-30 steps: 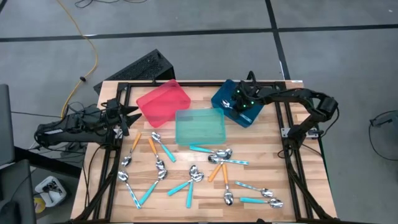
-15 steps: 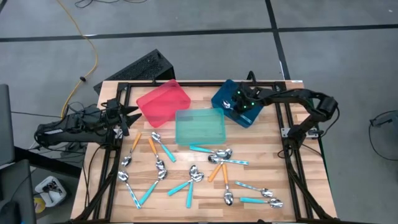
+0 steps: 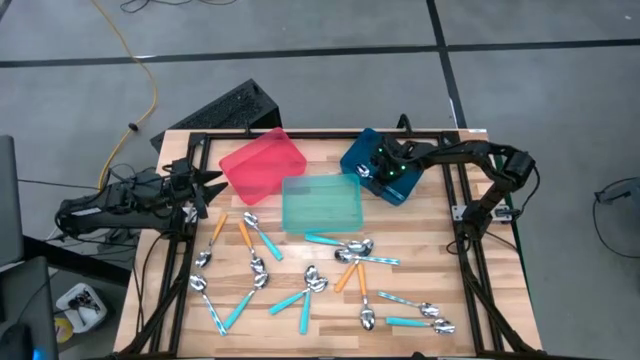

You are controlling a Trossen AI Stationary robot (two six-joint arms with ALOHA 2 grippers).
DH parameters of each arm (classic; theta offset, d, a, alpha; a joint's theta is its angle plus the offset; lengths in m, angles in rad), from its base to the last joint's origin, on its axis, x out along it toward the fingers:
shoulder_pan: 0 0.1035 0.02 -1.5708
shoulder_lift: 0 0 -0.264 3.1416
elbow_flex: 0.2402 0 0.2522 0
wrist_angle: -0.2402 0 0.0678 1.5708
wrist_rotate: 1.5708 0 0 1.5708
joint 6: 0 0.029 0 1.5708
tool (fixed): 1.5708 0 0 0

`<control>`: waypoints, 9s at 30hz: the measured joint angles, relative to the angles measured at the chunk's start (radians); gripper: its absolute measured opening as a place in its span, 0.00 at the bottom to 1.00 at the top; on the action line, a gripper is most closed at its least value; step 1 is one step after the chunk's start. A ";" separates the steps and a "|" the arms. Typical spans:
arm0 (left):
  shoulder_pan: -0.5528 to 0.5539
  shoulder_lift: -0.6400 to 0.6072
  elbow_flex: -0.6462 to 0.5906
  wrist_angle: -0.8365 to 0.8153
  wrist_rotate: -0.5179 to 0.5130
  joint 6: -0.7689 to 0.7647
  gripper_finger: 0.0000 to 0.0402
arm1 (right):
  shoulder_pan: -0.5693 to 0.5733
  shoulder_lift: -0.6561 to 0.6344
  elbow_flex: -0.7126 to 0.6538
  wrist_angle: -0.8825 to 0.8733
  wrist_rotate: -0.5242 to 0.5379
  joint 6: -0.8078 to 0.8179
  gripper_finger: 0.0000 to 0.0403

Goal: Sort silverware by color (type)
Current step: Put the patterned blue spoon into the blue bin, then put the blue spoon into the green bin

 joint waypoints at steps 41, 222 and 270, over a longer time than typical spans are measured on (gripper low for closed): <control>0.000 0.000 0.000 -0.004 0.003 0.000 0.47 | 0.023 -0.275 0.007 0.002 0.002 -0.008 0.47; -0.146 1.225 0.497 -0.261 0.320 0.592 0.08 | 0.419 -0.506 0.007 0.020 0.050 0.052 0.47; -0.078 1.224 0.575 -0.140 0.204 0.724 0.10 | 0.759 0.182 0.718 -0.177 0.397 -0.215 0.65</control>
